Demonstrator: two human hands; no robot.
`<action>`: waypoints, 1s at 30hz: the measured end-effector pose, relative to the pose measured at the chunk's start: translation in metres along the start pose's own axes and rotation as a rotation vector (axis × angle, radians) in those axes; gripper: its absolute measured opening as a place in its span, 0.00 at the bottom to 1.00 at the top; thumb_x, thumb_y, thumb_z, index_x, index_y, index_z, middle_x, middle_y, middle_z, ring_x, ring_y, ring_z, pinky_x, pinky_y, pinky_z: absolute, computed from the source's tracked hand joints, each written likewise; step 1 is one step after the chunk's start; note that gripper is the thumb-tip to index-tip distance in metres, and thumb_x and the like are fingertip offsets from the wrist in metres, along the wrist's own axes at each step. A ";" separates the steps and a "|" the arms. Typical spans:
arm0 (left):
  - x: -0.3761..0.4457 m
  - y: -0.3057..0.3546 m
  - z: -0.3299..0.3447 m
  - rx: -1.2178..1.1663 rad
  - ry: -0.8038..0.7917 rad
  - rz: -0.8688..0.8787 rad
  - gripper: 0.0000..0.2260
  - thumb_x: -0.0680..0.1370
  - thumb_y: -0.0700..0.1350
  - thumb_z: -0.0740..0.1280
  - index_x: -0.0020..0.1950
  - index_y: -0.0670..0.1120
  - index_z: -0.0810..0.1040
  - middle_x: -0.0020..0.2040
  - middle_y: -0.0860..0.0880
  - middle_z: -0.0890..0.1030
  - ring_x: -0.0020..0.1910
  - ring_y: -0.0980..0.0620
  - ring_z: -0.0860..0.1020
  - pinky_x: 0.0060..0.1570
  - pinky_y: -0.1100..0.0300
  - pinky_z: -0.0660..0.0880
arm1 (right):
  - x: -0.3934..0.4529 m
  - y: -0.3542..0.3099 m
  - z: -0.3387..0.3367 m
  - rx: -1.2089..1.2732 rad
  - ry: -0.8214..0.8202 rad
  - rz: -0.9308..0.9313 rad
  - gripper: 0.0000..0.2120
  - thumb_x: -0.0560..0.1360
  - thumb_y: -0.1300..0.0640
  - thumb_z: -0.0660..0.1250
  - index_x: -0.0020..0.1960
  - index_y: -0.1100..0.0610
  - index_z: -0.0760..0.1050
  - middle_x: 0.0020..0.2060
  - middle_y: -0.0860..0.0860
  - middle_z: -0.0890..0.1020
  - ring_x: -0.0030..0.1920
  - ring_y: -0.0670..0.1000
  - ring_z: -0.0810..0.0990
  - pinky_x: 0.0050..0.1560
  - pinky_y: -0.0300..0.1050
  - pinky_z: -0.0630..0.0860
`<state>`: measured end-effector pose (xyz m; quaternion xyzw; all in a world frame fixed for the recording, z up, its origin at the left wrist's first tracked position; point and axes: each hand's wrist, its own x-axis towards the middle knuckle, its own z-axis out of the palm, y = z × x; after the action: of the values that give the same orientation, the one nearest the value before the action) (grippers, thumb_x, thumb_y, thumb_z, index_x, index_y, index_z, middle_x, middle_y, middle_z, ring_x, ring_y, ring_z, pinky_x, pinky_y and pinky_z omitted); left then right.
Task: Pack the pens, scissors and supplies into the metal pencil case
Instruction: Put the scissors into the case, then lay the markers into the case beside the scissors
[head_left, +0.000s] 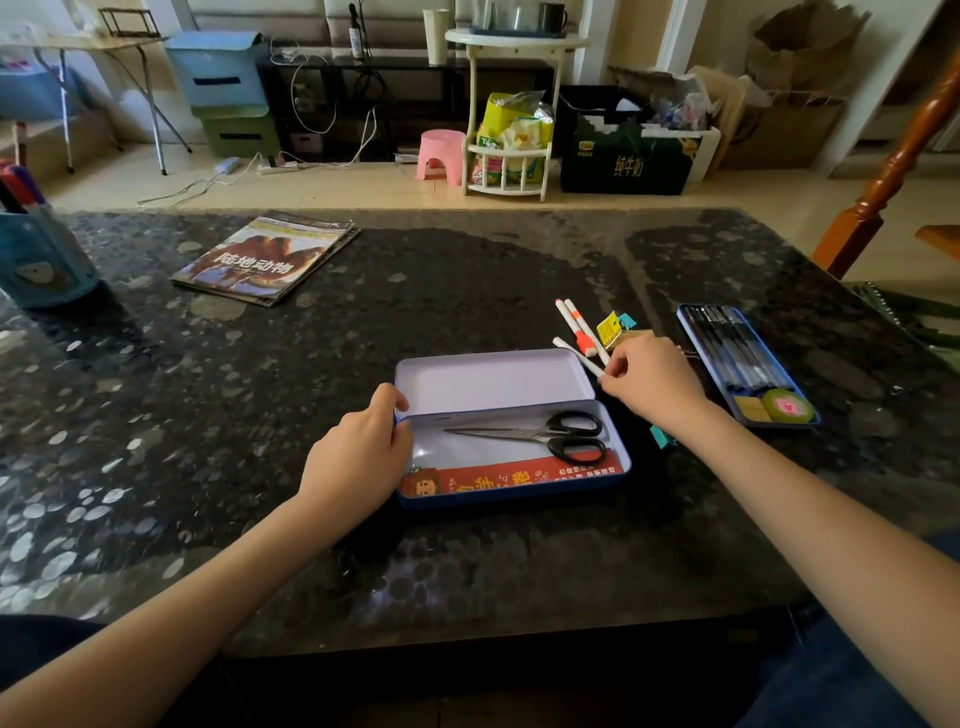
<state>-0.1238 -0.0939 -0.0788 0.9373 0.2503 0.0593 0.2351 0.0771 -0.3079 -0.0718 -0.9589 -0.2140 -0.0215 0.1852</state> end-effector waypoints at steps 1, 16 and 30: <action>0.000 0.000 -0.001 0.012 0.011 0.002 0.07 0.81 0.49 0.56 0.58 0.52 0.65 0.37 0.52 0.77 0.33 0.53 0.77 0.29 0.56 0.74 | 0.000 -0.001 -0.002 0.015 0.007 0.019 0.04 0.72 0.57 0.70 0.42 0.57 0.82 0.41 0.53 0.83 0.41 0.51 0.79 0.42 0.46 0.76; -0.012 0.019 -0.016 -0.530 -0.220 0.250 0.08 0.73 0.43 0.71 0.52 0.50 0.81 0.42 0.53 0.84 0.40 0.58 0.83 0.40 0.65 0.79 | -0.068 -0.088 -0.012 1.302 -0.679 0.167 0.08 0.70 0.68 0.71 0.43 0.59 0.74 0.48 0.64 0.83 0.50 0.60 0.84 0.49 0.52 0.81; 0.001 0.005 -0.030 0.162 -0.408 0.367 0.06 0.72 0.54 0.71 0.47 0.58 0.84 0.43 0.60 0.80 0.44 0.58 0.74 0.48 0.61 0.73 | -0.060 -0.075 -0.006 0.322 -0.736 -0.320 0.05 0.72 0.58 0.72 0.43 0.49 0.83 0.40 0.42 0.83 0.44 0.42 0.81 0.46 0.33 0.76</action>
<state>-0.1279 -0.0851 -0.0494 0.9753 0.0279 -0.1092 0.1901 -0.0084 -0.2714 -0.0481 -0.8162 -0.4123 0.3273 0.2381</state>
